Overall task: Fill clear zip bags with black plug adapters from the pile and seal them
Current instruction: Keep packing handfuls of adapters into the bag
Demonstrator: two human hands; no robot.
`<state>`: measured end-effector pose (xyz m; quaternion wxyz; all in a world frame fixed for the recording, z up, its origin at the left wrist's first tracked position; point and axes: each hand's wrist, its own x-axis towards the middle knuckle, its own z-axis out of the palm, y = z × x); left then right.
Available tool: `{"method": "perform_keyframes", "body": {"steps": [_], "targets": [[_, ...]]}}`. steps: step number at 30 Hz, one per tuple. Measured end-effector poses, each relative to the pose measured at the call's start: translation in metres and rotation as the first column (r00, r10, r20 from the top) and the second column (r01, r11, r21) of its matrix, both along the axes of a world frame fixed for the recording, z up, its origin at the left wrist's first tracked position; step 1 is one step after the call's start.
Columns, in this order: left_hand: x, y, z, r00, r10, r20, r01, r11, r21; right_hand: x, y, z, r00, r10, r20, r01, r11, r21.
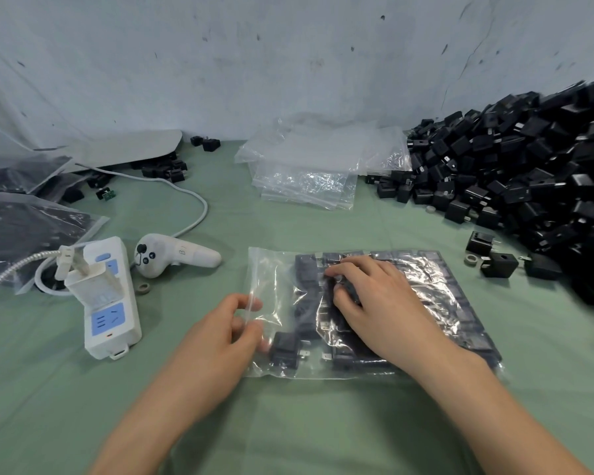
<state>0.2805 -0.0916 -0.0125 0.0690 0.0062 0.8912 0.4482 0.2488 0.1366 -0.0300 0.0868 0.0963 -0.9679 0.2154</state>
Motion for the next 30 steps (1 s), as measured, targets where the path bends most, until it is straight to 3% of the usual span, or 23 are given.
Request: {"method": "perform_keyframes", "body": {"steps": [9, 19, 30], "targets": [[0.0, 0.013, 0.005, 0.991, 0.009, 0.131, -0.03, 0.988, 0.153, 0.0, 0.0, -0.001, 1.0, 0.003, -0.004, -0.003, 1.0, -0.001], [-0.003, 0.009, -0.001, 0.984, -0.069, 0.165, 0.038, 0.982, 0.186, -0.001, 0.0, -0.002, 1.0, -0.003, -0.017, 0.004, 1.0, 0.021], [0.001, 0.018, 0.002, 0.993, 0.096, 0.07, -0.105, 0.984, 0.144, -0.001, -0.001, -0.001, 1.0, 0.012, -0.015, -0.012, 0.999, 0.033]]}}
